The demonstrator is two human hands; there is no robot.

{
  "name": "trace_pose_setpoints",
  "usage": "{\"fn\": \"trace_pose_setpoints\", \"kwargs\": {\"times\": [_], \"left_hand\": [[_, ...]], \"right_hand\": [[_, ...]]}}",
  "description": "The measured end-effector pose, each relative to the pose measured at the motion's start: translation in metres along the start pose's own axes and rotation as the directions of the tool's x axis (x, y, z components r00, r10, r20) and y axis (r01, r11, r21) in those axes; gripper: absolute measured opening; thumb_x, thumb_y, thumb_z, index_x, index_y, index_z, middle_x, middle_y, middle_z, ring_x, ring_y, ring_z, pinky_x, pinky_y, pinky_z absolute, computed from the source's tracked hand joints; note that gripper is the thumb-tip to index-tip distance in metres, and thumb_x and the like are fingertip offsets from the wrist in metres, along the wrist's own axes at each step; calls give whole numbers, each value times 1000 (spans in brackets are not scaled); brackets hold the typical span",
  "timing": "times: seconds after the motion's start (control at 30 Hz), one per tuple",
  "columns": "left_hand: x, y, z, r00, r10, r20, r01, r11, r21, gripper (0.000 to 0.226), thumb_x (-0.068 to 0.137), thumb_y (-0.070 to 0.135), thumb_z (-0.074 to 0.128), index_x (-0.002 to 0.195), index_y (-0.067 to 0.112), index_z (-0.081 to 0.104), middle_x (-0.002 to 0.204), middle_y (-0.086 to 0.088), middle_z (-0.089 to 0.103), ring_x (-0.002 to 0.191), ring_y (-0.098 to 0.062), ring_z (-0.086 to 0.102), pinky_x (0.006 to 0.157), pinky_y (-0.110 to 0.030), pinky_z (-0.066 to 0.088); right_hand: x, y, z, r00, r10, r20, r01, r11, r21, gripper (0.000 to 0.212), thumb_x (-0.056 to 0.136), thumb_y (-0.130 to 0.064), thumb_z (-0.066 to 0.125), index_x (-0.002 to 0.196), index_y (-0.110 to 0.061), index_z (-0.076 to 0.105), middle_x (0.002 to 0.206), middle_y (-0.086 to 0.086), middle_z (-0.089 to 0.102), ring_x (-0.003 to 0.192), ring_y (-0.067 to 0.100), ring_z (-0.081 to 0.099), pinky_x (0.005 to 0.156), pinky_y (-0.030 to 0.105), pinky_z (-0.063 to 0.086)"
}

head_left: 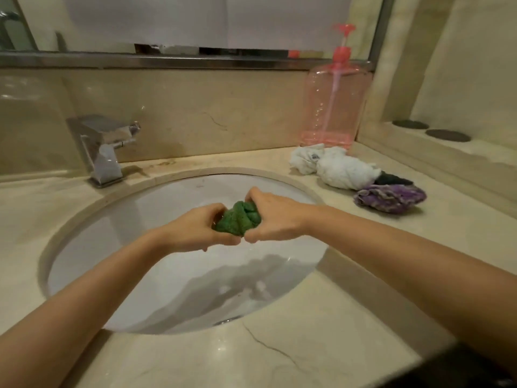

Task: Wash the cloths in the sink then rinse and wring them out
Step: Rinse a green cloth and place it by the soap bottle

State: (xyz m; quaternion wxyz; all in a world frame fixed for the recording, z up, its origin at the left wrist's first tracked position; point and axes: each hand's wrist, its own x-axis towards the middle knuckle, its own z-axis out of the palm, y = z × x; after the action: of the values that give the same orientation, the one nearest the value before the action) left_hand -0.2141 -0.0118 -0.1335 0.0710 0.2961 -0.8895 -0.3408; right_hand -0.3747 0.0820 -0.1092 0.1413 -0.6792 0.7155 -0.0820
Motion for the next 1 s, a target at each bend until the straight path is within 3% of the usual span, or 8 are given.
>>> {"fn": "trace_pose_setpoints", "kwargs": {"times": [0.07,0.2,0.37,0.57,0.63,0.77,0.93,1.0], "left_hand": [[5,20,8,999,50,-20,-51,996,-74,26,88,18,68,110,12,54,99,-9,63,79,-18,61,66,-31,55],[26,69,29,991,127,-36,-132,975,-180,41,90,7,62,128,18,46,113,-3,61,91,-18,66,72,-31,59],[65,117,55,971,237,-13,-233,962,140,64,91,16,62,147,17,31,140,-3,49,112,-17,57,87,-23,44],[100,129,65,963,244,-116,-202,935,291,66,93,13,55,151,14,24,155,-9,26,137,-25,36,110,-36,34],[112,133,63,943,279,-183,-214,927,308,66,93,10,54,152,15,23,156,-8,22,140,-25,30,113,-34,28],[138,145,61,908,355,-223,-276,907,317,69,91,14,61,151,18,26,157,-5,24,143,-24,26,115,-37,26],[166,164,72,910,386,-155,-274,837,474,69,90,19,63,150,22,29,149,-5,42,135,-24,39,108,-38,34],[172,168,69,912,378,-160,-224,785,578,60,88,29,64,142,16,41,141,-11,44,130,-27,39,105,-37,35]], "right_hand": [[-19,19,-11,997,52,-49,-47,993,111,38,87,-37,58,111,-20,36,100,6,54,88,25,54,74,42,45],[-54,58,-31,947,172,-272,-153,984,90,27,87,-33,53,106,-24,38,100,0,49,91,23,50,79,42,44],[-95,98,-37,844,194,-500,-358,898,-255,44,88,-19,57,123,-24,32,107,6,42,91,30,51,65,38,39],[-104,119,-26,767,70,-637,-462,750,-474,27,81,-17,69,101,-16,50,91,6,38,84,28,50,51,30,19],[-103,118,-23,735,37,-677,-455,768,-451,29,77,-31,75,93,-14,59,96,10,49,86,29,52,60,30,25],[-96,114,-15,624,51,-779,-486,807,-336,41,61,-45,85,61,-12,61,77,10,55,72,29,54,60,34,39],[-77,111,-8,576,42,-816,-508,801,-318,41,43,-19,95,51,-12,56,60,5,50,58,25,52,64,32,24],[-70,112,-6,578,60,-814,-501,813,-296,43,36,-15,96,47,-14,55,53,3,49,52,24,51,61,31,27]]}}
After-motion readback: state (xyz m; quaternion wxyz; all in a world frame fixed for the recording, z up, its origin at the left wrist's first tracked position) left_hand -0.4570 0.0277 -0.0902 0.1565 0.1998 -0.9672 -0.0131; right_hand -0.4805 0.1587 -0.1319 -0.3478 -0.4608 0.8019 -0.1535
